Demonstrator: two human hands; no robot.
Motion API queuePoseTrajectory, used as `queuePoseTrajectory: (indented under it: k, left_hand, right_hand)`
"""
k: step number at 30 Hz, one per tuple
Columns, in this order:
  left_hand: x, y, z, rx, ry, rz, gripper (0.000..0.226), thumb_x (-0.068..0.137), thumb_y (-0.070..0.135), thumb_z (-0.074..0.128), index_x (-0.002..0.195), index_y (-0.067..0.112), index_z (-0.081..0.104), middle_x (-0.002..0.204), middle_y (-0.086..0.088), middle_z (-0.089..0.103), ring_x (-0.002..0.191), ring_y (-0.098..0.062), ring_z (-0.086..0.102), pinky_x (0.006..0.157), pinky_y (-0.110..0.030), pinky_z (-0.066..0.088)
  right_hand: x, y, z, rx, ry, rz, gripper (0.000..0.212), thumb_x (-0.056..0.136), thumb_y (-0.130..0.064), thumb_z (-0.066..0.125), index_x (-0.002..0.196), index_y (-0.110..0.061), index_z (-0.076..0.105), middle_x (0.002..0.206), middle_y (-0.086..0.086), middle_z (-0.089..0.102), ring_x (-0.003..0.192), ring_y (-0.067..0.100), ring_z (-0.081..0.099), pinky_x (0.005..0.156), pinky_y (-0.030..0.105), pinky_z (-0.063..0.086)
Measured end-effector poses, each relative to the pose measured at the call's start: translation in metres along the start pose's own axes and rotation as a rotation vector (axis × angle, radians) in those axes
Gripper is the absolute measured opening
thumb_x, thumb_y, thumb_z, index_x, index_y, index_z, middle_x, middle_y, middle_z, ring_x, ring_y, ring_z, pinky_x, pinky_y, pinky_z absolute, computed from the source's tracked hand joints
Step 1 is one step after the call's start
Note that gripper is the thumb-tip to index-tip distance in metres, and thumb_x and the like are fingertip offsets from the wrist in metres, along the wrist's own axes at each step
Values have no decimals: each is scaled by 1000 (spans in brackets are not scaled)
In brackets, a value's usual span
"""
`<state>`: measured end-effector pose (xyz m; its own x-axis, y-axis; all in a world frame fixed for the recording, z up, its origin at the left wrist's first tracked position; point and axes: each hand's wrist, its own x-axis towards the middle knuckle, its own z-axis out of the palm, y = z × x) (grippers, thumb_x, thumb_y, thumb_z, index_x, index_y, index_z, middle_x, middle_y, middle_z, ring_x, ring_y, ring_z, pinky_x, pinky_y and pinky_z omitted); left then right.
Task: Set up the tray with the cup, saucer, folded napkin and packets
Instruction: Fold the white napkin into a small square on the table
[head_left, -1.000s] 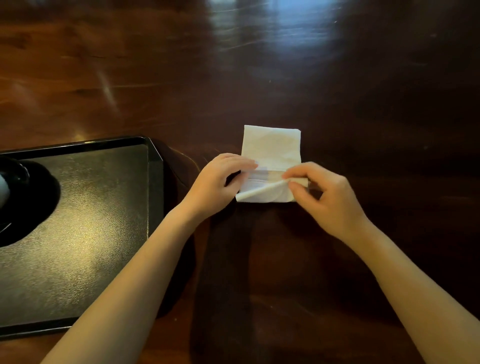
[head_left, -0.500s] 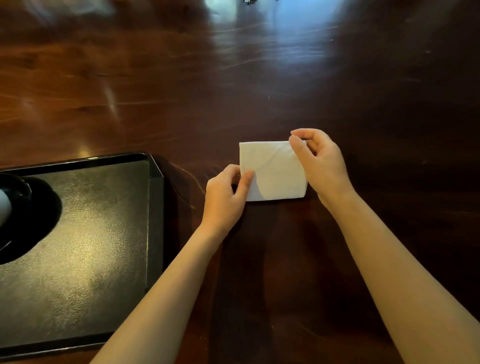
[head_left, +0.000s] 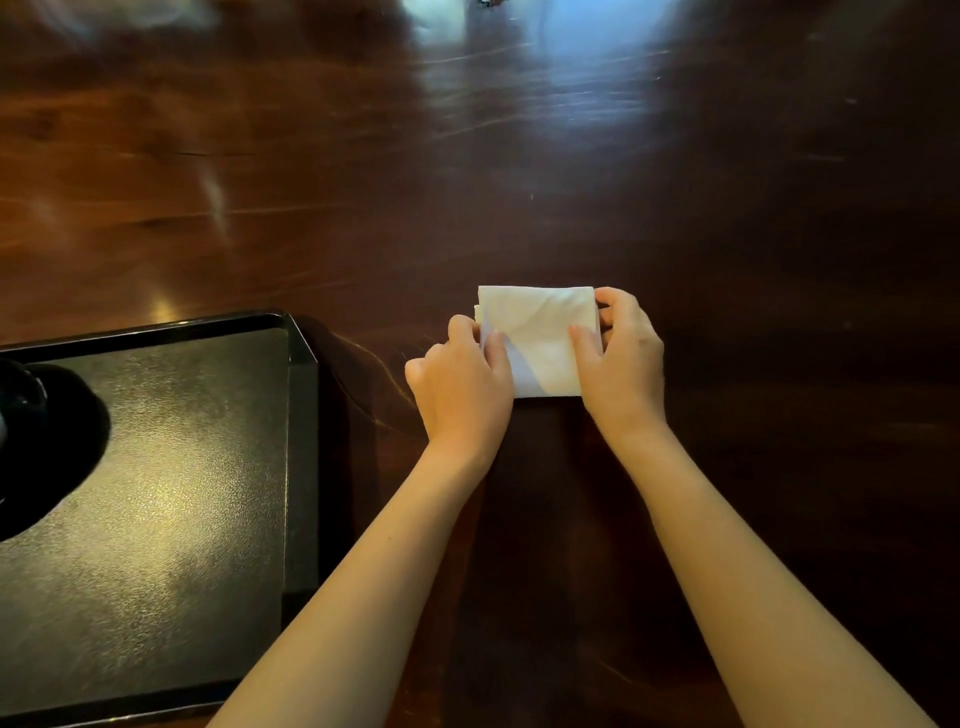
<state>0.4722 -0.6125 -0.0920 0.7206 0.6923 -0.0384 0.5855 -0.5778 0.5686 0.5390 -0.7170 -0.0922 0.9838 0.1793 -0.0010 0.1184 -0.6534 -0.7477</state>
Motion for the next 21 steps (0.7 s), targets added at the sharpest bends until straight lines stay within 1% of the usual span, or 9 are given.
queuePoseTrajectory:
  k: [2, 3, 5, 7, 9, 12, 16, 21]
  left_hand:
    - [-1, 0, 1, 80, 28, -3, 22, 96, 32, 43, 102, 14, 52, 77, 4, 53, 77, -19, 54, 79, -31, 22]
    - [-2, -1, 1, 86, 38, -5, 21, 95, 32, 44, 103, 14, 53, 79, 6, 51, 80, -18, 53, 79, -31, 22]
    - [-3, -3, 4, 72, 49, 5, 21, 94, 30, 47, 108, 15, 53, 85, 6, 53, 88, -18, 52, 81, -29, 20]
    - [-5, -6, 7, 74, 51, 29, 23, 94, 28, 49, 112, 15, 52, 91, 3, 59, 91, -19, 52, 81, -28, 21]
    - [-6, -7, 10, 80, 55, 34, 25, 94, 27, 49, 115, 15, 52, 96, 1, 61, 93, -20, 52, 82, -28, 23]
    - [-9, -7, 14, 77, 63, 20, 27, 95, 26, 47, 118, 14, 51, 101, -1, 60, 97, -21, 51, 86, -33, 31]
    - [-11, -8, 17, 81, 81, 19, 27, 95, 23, 46, 118, 12, 52, 103, -3, 60, 97, -23, 50, 86, -35, 33]
    - [-9, -10, 17, 101, 90, 38, 28, 96, 21, 45, 120, 10, 52, 103, -5, 61, 94, -25, 52, 83, -36, 36]
  right_hand:
    - [-4, 0, 5, -22, 19, -28, 35, 92, -14, 53, 126, -12, 48, 119, 4, 55, 95, 3, 47, 70, 8, 37]
    - [-7, 0, 7, -34, 34, -41, 35, 92, -13, 53, 127, -12, 48, 119, 4, 54, 95, 3, 46, 71, 8, 39]
    - [-12, 1, 11, -73, 75, -67, 36, 92, -12, 53, 128, -11, 47, 119, 6, 53, 99, 8, 50, 79, 18, 47]
    - [-15, 4, 14, -123, 101, -78, 36, 92, -13, 53, 127, -10, 48, 117, 8, 53, 107, 17, 51, 83, 28, 49]
    - [-15, 7, 15, -150, 107, -81, 35, 92, -13, 53, 126, -9, 48, 117, 10, 54, 109, 21, 50, 85, 32, 49]
    - [-14, 11, 17, -168, 106, -120, 36, 91, -12, 54, 126, -8, 49, 115, 11, 55, 107, 22, 50, 85, 35, 51]
    - [-14, 14, 20, -192, 114, -152, 36, 90, -12, 54, 126, -7, 50, 114, 11, 56, 104, 23, 51, 84, 38, 51]
    - [-14, 15, 22, -219, 124, -181, 37, 91, -14, 53, 128, -10, 52, 111, 8, 58, 100, 21, 52, 81, 34, 50]
